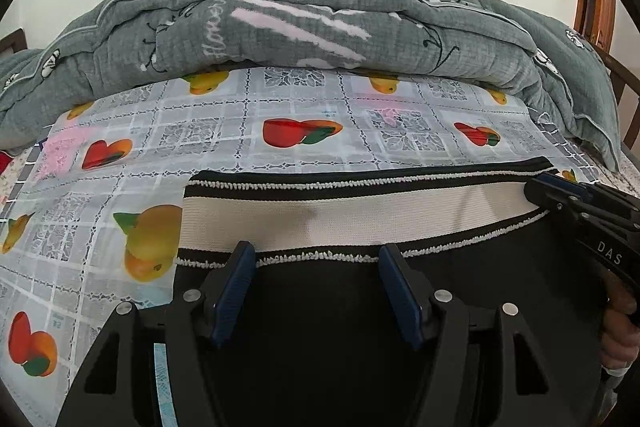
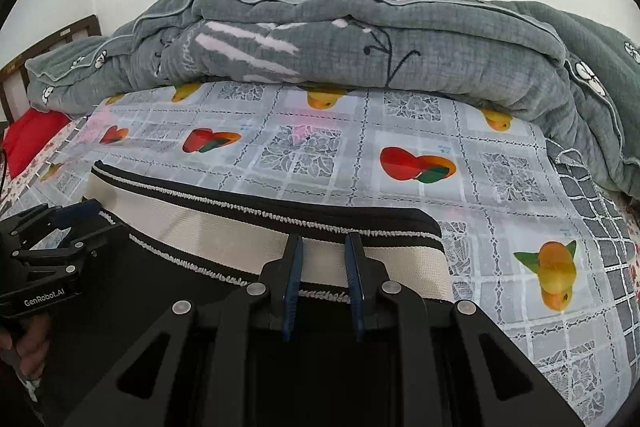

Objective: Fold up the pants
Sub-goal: 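Grasp the white-striped waistband with both grippers and hold it taut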

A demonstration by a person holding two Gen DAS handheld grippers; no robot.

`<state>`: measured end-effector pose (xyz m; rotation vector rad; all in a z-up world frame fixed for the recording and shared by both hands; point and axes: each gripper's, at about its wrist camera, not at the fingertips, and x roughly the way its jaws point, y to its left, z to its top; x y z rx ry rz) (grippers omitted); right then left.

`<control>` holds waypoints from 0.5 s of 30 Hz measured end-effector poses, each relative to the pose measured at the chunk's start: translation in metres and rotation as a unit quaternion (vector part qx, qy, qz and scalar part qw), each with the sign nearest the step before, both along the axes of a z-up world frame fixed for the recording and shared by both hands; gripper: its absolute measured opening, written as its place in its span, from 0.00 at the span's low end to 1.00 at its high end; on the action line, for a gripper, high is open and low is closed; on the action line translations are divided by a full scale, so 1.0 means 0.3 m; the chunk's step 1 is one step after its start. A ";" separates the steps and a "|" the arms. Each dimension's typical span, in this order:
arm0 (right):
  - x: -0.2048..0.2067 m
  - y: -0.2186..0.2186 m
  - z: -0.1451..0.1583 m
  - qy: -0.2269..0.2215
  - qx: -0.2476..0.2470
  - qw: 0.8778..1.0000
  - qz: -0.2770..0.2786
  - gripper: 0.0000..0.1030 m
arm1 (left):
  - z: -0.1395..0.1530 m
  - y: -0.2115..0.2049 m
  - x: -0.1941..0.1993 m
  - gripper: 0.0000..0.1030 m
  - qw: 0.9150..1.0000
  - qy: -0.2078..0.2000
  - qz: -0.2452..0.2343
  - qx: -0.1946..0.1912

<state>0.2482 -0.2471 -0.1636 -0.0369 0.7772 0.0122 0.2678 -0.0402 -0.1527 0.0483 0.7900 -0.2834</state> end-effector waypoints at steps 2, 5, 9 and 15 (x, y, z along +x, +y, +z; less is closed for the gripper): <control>0.001 0.001 0.000 0.000 0.000 1.000 0.000 0.21 | 0.000 0.000 0.000 0.61 1.000 0.000 0.000 0.000; 0.000 0.001 0.000 0.000 -0.001 1.000 0.000 0.21 | 0.002 0.001 -0.001 0.61 1.000 -0.001 0.001 0.001; 0.000 -0.002 0.000 -0.001 0.001 1.000 0.001 0.21 | 0.001 0.001 -0.001 0.61 1.000 -0.001 0.001 0.001; 0.000 -0.002 -0.001 -0.001 0.003 1.000 0.003 0.23 | 0.000 0.002 -0.001 0.62 1.000 -0.001 0.001 0.000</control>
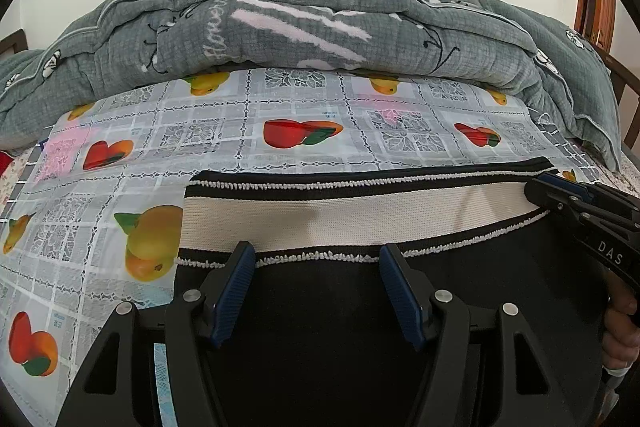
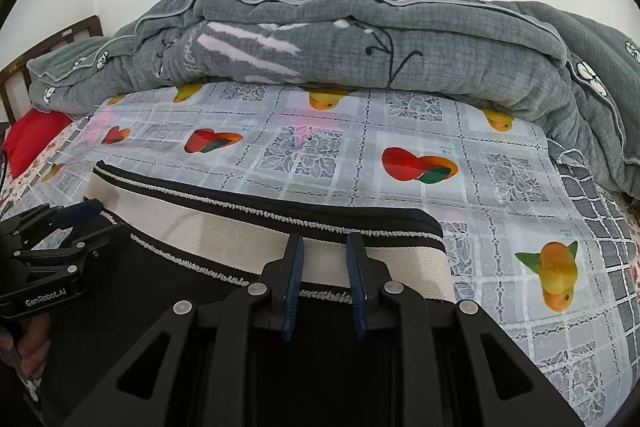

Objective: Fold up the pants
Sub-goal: 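Grasp the white-striped waistband with both grippers and hold it taut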

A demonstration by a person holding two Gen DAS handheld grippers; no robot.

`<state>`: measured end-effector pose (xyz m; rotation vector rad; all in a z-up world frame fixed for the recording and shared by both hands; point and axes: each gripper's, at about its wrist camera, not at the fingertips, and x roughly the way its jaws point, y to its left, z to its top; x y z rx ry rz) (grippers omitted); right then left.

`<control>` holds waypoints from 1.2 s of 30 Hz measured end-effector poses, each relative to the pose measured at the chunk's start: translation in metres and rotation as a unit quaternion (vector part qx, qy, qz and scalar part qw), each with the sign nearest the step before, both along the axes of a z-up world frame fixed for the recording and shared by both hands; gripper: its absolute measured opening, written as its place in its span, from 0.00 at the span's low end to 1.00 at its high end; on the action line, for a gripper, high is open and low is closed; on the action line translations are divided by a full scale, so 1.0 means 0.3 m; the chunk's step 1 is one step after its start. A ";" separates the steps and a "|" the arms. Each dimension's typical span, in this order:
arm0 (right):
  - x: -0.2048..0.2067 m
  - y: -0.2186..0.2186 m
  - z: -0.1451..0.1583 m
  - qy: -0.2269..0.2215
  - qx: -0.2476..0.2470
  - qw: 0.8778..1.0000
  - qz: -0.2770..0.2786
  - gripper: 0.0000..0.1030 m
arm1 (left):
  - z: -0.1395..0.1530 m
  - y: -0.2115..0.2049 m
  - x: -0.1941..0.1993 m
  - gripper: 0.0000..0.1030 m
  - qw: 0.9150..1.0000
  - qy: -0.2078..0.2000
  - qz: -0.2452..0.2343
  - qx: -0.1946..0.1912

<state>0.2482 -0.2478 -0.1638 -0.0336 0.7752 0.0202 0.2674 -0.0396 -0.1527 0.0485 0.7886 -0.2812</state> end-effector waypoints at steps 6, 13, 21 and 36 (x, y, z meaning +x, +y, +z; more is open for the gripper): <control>-0.002 -0.001 0.000 -0.001 0.002 1.000 0.000 0.23 | 0.001 0.000 -0.001 0.62 1.000 0.000 0.001 -0.001; -0.002 -0.001 0.000 -0.001 0.005 1.000 0.001 0.23 | 0.002 0.000 -0.001 0.62 1.000 0.000 0.001 -0.001; -0.003 -0.002 -0.001 -0.001 0.006 1.000 0.001 0.23 | 0.002 0.001 0.000 0.61 1.000 0.000 0.001 -0.001; -0.004 -0.008 -0.001 -0.002 0.016 1.000 0.003 0.23 | 0.004 0.002 0.001 0.61 1.000 0.001 0.002 -0.002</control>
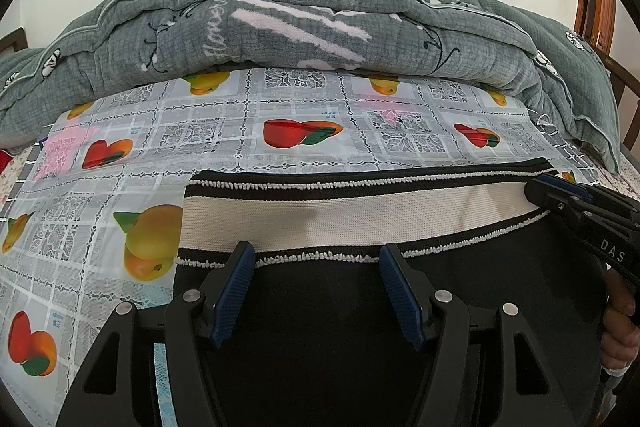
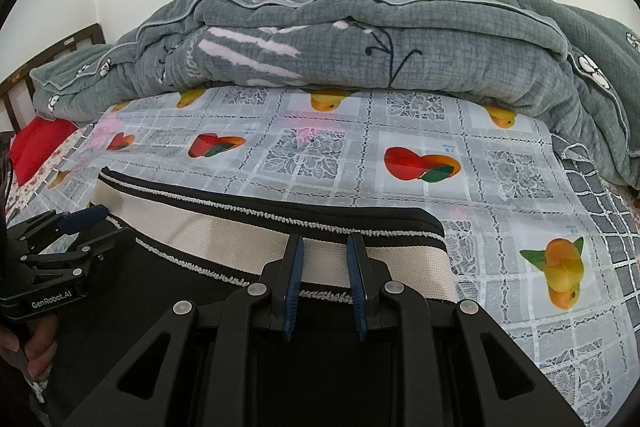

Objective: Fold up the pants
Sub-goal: 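Grasp the white-striped waistband with both grippers and hold it taut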

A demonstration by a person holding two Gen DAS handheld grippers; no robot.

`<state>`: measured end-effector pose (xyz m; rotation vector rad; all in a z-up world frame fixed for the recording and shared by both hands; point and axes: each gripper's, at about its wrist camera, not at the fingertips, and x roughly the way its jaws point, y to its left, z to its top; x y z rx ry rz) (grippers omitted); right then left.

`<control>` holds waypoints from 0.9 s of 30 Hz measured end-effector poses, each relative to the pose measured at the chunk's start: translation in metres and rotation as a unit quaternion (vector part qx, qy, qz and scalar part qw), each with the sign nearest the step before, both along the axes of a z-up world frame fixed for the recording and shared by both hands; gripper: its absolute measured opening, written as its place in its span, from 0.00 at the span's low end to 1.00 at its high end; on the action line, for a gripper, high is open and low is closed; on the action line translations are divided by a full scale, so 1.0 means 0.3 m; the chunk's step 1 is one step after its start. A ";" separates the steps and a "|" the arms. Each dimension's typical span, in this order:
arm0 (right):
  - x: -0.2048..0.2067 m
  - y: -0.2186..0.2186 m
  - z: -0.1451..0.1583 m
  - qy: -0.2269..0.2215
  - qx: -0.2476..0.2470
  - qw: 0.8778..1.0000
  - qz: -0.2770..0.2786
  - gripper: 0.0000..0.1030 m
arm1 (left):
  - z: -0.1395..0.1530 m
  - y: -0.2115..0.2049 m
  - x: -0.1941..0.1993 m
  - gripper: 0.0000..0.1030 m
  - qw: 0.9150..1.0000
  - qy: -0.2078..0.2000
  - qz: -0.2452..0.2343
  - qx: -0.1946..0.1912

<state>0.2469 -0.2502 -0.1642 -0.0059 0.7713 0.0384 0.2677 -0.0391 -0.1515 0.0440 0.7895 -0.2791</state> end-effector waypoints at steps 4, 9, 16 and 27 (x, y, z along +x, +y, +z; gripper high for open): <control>0.002 -0.002 0.000 0.000 0.003 1.000 0.000 0.23 | 0.000 -0.001 0.000 0.61 1.000 0.000 0.000 0.000; 0.000 -0.002 -0.001 0.000 0.003 1.000 0.000 0.23 | -0.001 -0.001 -0.001 0.61 1.000 0.000 0.001 0.000; 0.001 -0.003 0.000 0.002 0.002 1.000 0.003 0.25 | -0.002 -0.004 0.000 0.62 1.000 0.002 -0.001 -0.001; 0.049 0.023 -0.002 0.002 -0.009 1.000 0.017 0.36 | -0.009 -0.010 0.053 0.63 1.000 0.004 0.000 0.007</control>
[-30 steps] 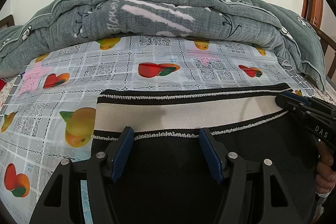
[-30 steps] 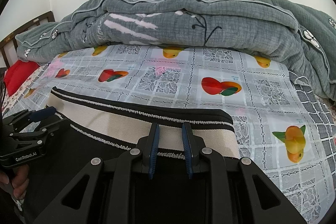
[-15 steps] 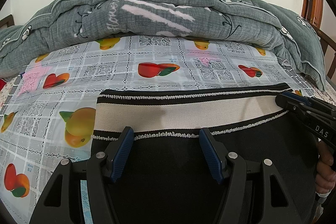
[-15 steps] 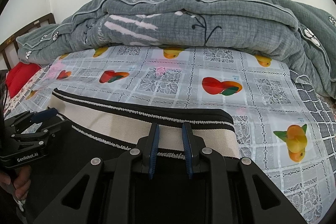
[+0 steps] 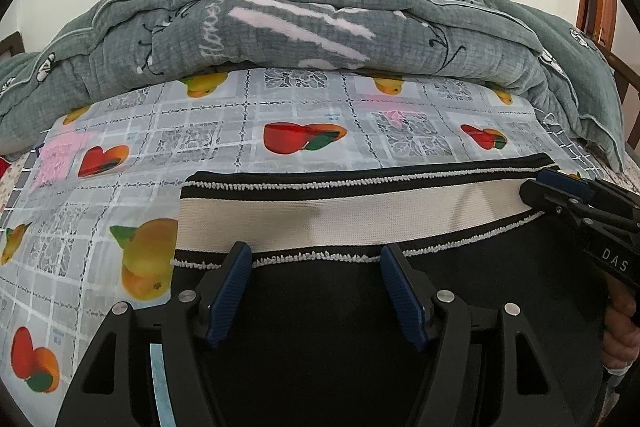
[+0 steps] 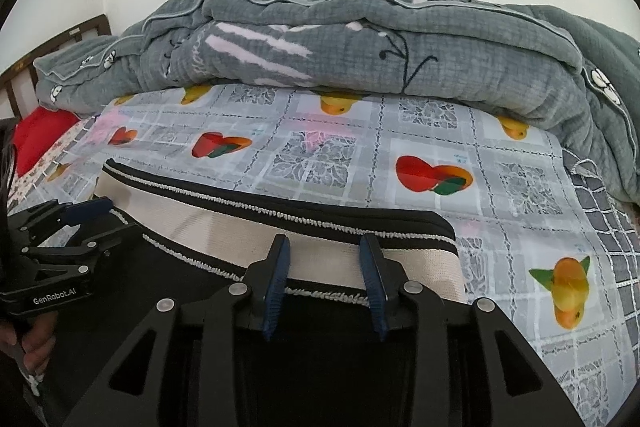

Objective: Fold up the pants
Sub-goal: 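Grasp the white-striped waistband with both grippers and hold it taut, then fold the waistband over the bundle with both grippers and release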

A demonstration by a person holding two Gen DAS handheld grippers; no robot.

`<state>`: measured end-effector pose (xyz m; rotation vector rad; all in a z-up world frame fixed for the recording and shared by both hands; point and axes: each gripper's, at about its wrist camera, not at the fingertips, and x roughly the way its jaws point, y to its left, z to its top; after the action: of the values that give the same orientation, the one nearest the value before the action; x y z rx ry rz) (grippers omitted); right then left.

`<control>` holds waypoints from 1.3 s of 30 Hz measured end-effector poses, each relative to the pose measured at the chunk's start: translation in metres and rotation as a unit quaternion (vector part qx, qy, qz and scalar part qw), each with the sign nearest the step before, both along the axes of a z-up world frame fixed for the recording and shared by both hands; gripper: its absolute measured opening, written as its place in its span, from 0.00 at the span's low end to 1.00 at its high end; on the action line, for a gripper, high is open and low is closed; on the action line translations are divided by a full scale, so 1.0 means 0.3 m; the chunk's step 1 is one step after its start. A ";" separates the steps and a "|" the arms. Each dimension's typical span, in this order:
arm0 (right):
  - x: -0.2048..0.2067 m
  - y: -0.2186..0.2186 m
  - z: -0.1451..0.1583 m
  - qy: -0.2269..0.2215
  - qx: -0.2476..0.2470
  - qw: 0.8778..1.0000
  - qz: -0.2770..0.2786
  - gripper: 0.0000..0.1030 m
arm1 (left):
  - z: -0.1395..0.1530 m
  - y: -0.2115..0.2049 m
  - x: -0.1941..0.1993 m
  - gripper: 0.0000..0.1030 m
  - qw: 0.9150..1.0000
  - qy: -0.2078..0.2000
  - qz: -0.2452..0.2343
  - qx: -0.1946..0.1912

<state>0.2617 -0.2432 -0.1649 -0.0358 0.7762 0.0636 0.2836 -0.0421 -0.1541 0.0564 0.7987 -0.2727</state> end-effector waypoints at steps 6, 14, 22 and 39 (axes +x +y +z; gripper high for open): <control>0.047 0.000 -0.002 -0.001 0.002 1.000 -0.002 0.36 | -0.002 0.003 0.052 0.64 1.000 0.002 -0.001 0.000; 0.118 0.000 -0.006 -0.003 0.006 1.000 -0.008 0.36 | -0.008 0.002 0.123 0.64 1.000 0.002 -0.001 0.000; 0.145 0.009 -0.007 0.004 0.000 1.000 -0.007 0.36 | -0.009 0.003 0.135 0.65 1.000 0.004 -0.001 0.003; -0.431 -0.042 0.005 0.035 0.026 0.999 -0.021 0.44 | 0.010 0.141 -0.485 0.78 1.000 0.014 0.000 -0.026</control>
<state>0.1324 -0.2557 -0.1635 0.0320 0.8444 0.0444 0.1381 0.0001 -0.1512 0.0036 0.8195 -0.2956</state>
